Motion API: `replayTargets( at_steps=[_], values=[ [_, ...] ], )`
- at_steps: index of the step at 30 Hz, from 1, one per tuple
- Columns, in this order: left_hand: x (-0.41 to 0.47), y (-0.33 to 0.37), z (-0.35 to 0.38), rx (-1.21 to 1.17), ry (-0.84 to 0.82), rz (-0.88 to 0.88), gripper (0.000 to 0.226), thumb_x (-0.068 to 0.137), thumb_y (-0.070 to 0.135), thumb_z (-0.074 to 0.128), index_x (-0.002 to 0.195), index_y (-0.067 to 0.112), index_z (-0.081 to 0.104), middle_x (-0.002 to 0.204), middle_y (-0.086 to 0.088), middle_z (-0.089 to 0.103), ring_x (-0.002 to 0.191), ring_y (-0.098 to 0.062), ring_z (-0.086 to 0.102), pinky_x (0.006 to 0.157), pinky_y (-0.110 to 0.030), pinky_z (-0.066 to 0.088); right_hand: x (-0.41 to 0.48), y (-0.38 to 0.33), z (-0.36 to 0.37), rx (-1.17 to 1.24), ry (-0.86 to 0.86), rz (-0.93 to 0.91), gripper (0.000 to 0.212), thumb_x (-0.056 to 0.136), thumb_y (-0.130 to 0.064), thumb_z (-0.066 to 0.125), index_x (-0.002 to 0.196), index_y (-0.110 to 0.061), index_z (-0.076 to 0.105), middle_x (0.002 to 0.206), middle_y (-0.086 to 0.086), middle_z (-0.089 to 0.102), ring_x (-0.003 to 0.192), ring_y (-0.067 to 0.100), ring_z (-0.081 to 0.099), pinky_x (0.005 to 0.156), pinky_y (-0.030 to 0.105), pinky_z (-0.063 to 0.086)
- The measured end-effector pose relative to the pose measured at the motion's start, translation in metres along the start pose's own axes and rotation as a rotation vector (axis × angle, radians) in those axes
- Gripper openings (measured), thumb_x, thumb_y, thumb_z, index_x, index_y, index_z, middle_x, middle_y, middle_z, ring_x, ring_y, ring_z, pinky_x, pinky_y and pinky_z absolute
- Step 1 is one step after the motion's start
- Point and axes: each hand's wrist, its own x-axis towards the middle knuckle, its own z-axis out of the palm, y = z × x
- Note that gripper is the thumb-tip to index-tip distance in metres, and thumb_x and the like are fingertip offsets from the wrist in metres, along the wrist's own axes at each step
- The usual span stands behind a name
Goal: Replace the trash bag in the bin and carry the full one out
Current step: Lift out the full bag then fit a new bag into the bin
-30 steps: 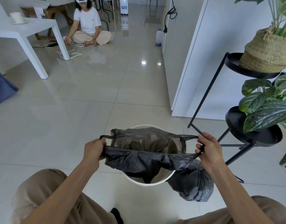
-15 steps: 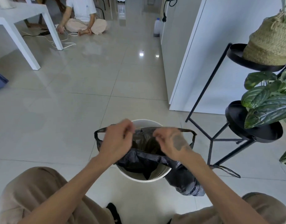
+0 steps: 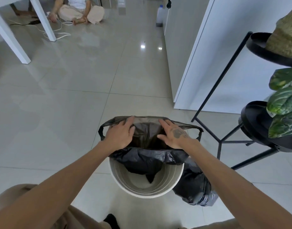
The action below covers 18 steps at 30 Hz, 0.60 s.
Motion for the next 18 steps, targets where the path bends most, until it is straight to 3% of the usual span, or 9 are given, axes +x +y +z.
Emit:
replayTargets(
  at_steps=[5, 8, 10, 12, 15, 18],
  values=[
    [0.018, -0.013, -0.001, -0.235, -0.132, -0.140, 0.054, 0.107, 0.043, 0.027, 0.157, 0.025, 0.022, 0.136, -0.017, 0.061, 0.118, -0.036, 0.059, 0.095, -0.041, 0.045, 0.017, 0.019, 0.002, 0.294, -0.090, 0.106, 0.065, 0.099, -0.053, 0.045, 0.152, -0.019, 0.031, 0.151, 0.011, 0.045, 0.136, 0.033, 0.044, 0.112, 0.046, 0.036],
    [0.007, -0.025, 0.003, -0.350, -0.175, -0.212, 0.055, 0.106, 0.045, 0.031, 0.156, 0.022, 0.031, 0.153, -0.011, 0.047, 0.138, -0.031, 0.044, 0.110, -0.037, 0.034, 0.011, 0.037, 0.011, 0.462, -0.151, 0.164, 0.049, 0.095, -0.059, 0.047, 0.123, -0.021, 0.060, 0.120, 0.007, 0.067, 0.108, 0.026, 0.063, 0.102, 0.049, 0.047],
    [-0.005, -0.032, 0.006, -0.437, -0.135, -0.255, 0.054, 0.104, 0.048, 0.037, 0.152, 0.022, 0.041, 0.151, -0.005, 0.050, 0.139, -0.027, 0.045, 0.113, -0.036, 0.032, 0.002, 0.048, 0.019, 0.559, -0.144, 0.159, 0.039, 0.094, -0.058, 0.053, 0.107, -0.023, 0.064, 0.102, 0.004, 0.071, 0.097, 0.026, 0.067, 0.094, 0.048, 0.052],
    [-0.018, -0.037, 0.011, -0.489, 0.029, -0.271, 0.049, 0.100, 0.046, 0.050, 0.143, 0.021, 0.055, 0.138, -0.003, 0.063, 0.130, -0.024, 0.055, 0.110, -0.032, 0.036, -0.010, 0.055, 0.031, 0.595, -0.053, 0.128, 0.036, 0.092, -0.053, 0.059, 0.114, -0.025, 0.063, 0.104, 0.000, 0.071, 0.100, 0.023, 0.067, 0.092, 0.044, 0.054],
    [-0.041, -0.037, 0.017, -0.588, 0.256, -0.269, 0.042, 0.092, 0.039, 0.067, 0.130, 0.019, 0.067, 0.116, 0.001, 0.074, 0.111, -0.015, 0.066, 0.103, -0.026, 0.045, -0.028, 0.058, 0.047, 0.569, 0.218, 0.081, 0.054, 0.089, -0.046, 0.068, 0.135, -0.023, 0.055, 0.121, -0.001, 0.065, 0.110, 0.017, 0.062, 0.096, 0.038, 0.053],
    [-0.061, -0.033, 0.022, -0.614, 0.441, -0.228, 0.024, 0.087, 0.029, 0.074, 0.110, 0.021, 0.076, 0.094, 0.012, 0.075, 0.092, -0.005, 0.070, 0.092, -0.031, 0.057, -0.046, 0.064, 0.064, 0.361, 0.479, -0.112, 0.051, 0.092, -0.045, 0.062, 0.134, -0.015, 0.056, 0.126, 0.003, 0.060, 0.109, 0.020, 0.062, 0.090, 0.040, 0.058]
  ],
)
